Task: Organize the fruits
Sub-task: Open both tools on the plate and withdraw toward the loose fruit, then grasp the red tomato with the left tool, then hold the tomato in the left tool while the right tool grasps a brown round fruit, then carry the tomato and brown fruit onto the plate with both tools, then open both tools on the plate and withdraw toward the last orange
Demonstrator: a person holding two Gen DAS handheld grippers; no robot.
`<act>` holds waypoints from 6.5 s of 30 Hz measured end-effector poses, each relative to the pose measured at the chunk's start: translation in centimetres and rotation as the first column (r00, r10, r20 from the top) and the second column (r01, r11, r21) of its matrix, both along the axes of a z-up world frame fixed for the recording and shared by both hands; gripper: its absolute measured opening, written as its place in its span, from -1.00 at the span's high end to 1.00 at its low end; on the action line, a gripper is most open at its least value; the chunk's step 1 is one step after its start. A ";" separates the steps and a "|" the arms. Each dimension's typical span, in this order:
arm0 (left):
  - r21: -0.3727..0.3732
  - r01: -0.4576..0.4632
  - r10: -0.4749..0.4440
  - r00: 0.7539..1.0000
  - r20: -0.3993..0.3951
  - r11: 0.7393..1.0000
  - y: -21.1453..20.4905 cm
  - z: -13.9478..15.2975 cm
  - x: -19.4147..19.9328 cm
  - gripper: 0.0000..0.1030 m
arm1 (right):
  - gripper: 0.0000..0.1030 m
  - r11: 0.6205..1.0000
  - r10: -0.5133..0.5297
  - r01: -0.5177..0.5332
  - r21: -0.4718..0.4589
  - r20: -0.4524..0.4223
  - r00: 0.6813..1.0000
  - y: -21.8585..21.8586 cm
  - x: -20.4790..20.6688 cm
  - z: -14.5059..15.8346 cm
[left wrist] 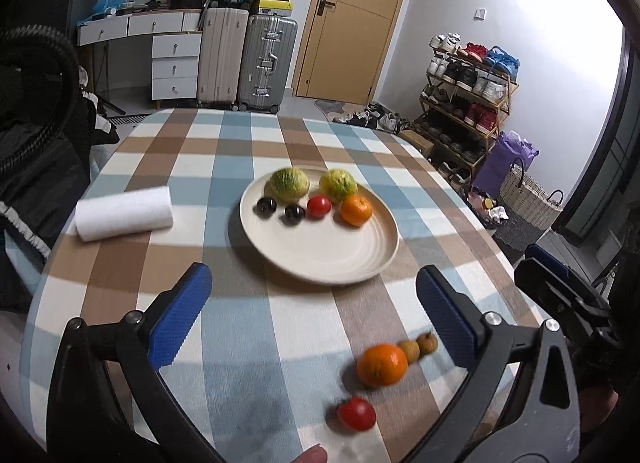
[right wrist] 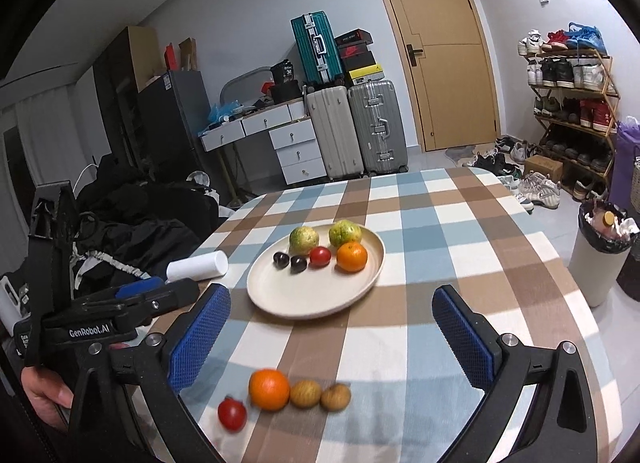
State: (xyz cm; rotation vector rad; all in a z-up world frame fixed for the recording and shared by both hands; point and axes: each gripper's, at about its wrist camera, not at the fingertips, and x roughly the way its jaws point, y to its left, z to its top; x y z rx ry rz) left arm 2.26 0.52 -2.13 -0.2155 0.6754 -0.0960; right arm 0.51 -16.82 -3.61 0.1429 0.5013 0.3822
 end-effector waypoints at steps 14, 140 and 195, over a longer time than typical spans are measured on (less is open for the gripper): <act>0.037 0.069 -0.063 0.987 -0.151 0.997 -2.1 -6.1 -3.3 -0.98 | -1.00 0.998 -0.040 0.037 -0.042 -0.061 0.997 -1.1 -3.9 -4.2; -0.120 0.205 -0.222 0.963 -0.155 0.971 -2.0 -6.8 15.8 0.46 | 0.53 0.973 0.222 -0.197 0.119 -0.269 0.937 0.6 16.5 -4.0; -0.007 0.117 -0.117 0.992 -0.054 0.993 -3.0 0.2 7.6 -0.72 | -0.83 0.997 0.053 -0.052 0.059 -0.029 0.998 -1.4 6.0 1.9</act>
